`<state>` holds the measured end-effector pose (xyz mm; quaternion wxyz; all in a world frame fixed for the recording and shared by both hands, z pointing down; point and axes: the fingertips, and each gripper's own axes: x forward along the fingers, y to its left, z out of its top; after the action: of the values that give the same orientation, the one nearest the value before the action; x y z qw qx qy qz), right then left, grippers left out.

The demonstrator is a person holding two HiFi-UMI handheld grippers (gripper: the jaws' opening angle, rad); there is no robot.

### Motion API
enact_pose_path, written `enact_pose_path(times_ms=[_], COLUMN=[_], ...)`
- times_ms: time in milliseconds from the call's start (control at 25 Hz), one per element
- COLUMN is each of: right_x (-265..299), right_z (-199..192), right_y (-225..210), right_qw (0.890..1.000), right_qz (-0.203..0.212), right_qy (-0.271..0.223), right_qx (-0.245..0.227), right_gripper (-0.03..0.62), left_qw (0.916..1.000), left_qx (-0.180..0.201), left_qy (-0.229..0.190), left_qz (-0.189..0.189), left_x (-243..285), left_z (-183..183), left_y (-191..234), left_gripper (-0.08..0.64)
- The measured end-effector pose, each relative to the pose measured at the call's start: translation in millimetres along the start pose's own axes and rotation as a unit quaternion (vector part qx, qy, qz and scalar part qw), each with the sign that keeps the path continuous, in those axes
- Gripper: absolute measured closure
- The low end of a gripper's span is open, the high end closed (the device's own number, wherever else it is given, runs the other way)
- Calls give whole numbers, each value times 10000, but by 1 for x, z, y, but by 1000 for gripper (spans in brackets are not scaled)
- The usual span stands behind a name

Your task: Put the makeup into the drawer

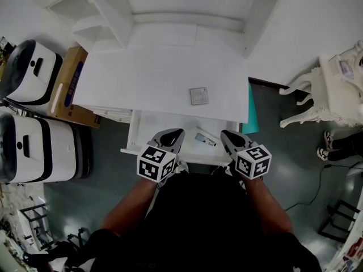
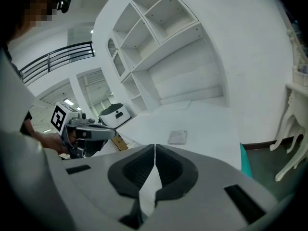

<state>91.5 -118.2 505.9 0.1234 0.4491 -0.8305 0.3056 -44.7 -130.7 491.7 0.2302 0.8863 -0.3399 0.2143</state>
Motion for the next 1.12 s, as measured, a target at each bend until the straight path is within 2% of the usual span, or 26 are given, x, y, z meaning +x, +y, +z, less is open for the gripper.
enact_pose_path(times_ms=[440, 760, 1000, 1120], right_x=[13, 67, 129, 157], right_z=[-4, -3, -8, -2], right_y=[-2, -16, -40, -50], right_qw=[9997, 9963, 9905, 9878], right_qz=[-49, -529, -1058, -1310], right_qy=[165, 293, 536, 504], right_qx=[-160, -603, -691, -670], right_gripper=[563, 551, 366, 307], left_qw=[9999, 9992, 9980, 9970], left_qx=[-53, -235, -368, -444], left_qy=[47, 86, 90, 110], left_qz=[99, 311, 507, 621], left_x=[-2, -14, -28, -37], left_z=[-4, -19, -28, -32], left_y=[7, 21, 36, 43], left_gripper=[549, 549, 549, 549])
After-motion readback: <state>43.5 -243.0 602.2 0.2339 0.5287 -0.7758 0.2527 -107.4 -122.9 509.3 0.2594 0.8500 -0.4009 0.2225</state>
